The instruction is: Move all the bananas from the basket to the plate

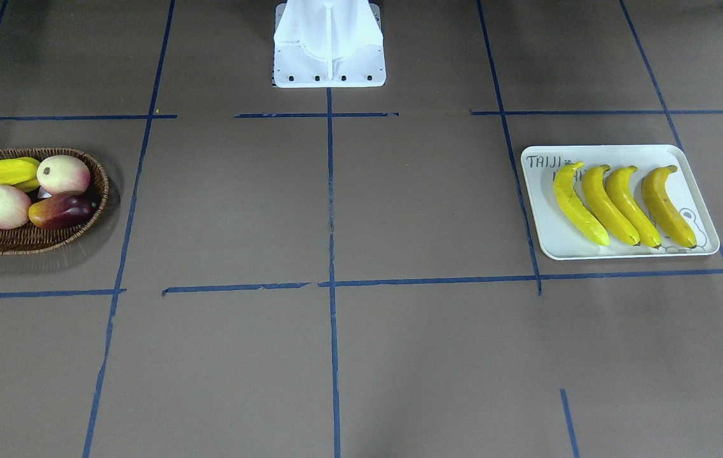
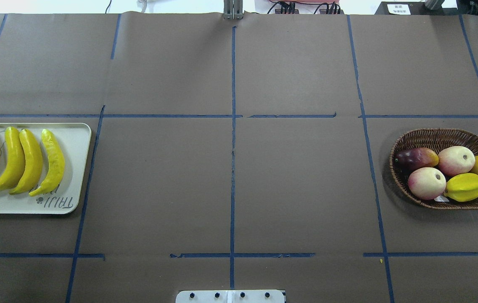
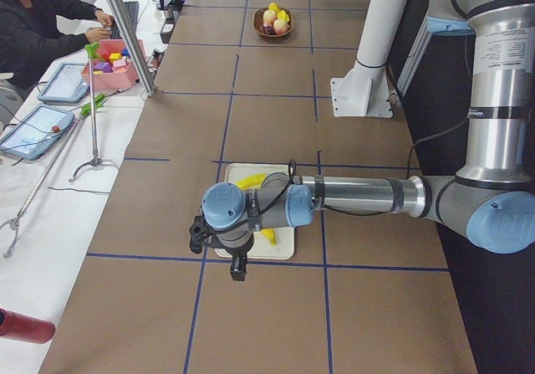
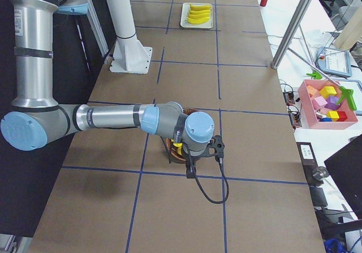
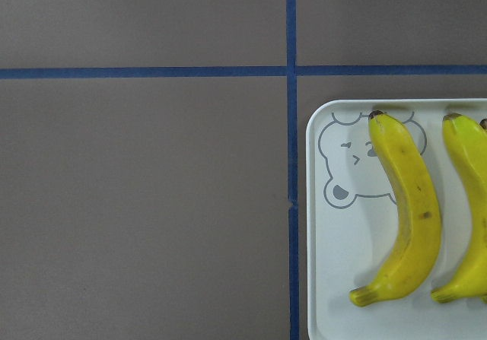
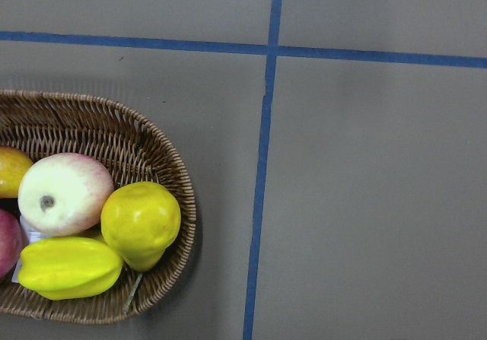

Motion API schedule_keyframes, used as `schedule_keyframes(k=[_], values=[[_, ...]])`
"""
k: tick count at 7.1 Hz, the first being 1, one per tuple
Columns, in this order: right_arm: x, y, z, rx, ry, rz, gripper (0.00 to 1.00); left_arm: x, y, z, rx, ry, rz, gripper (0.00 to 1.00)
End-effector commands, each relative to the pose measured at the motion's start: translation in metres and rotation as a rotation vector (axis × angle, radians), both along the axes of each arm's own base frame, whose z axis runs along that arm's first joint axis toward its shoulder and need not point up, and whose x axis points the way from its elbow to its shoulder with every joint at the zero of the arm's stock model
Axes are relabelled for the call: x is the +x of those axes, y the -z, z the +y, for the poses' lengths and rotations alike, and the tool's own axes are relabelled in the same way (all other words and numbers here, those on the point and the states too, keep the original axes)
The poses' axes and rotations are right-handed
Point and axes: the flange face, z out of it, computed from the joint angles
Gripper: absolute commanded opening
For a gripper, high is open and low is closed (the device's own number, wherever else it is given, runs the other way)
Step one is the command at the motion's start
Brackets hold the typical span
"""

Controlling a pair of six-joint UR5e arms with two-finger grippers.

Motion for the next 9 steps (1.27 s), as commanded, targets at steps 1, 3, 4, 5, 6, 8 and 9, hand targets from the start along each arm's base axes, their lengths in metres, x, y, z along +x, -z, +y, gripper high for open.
schedule_keyframes(k=[1,3,4,5,6,8,9], values=[[0.001,-0.007,-0.001,-0.021,-0.062,0.008,1.00,0.000,-0.011,-0.005,0.007,0.010,-0.001,1.00],[0.001,-0.004,-0.003,-0.027,-0.077,0.007,1.00,0.000,-0.010,-0.005,0.007,0.017,-0.002,1.00],[0.001,-0.001,-0.005,-0.020,-0.077,0.006,1.00,0.000,-0.008,-0.006,0.007,0.019,-0.003,1.00],[0.000,-0.002,-0.006,-0.020,-0.076,0.006,1.00,0.000,-0.007,-0.007,0.009,0.020,-0.004,1.00],[0.000,-0.001,-0.005,-0.020,-0.076,0.006,1.00,-0.001,-0.005,-0.008,0.013,0.021,-0.004,1.00],[0.000,0.000,-0.006,0.009,-0.076,0.006,1.00,-0.001,0.000,-0.009,0.019,0.022,-0.004,1.00],[0.001,-0.001,-0.005,0.015,-0.078,0.006,1.00,-0.001,0.001,-0.010,0.022,0.022,-0.005,1.00]])
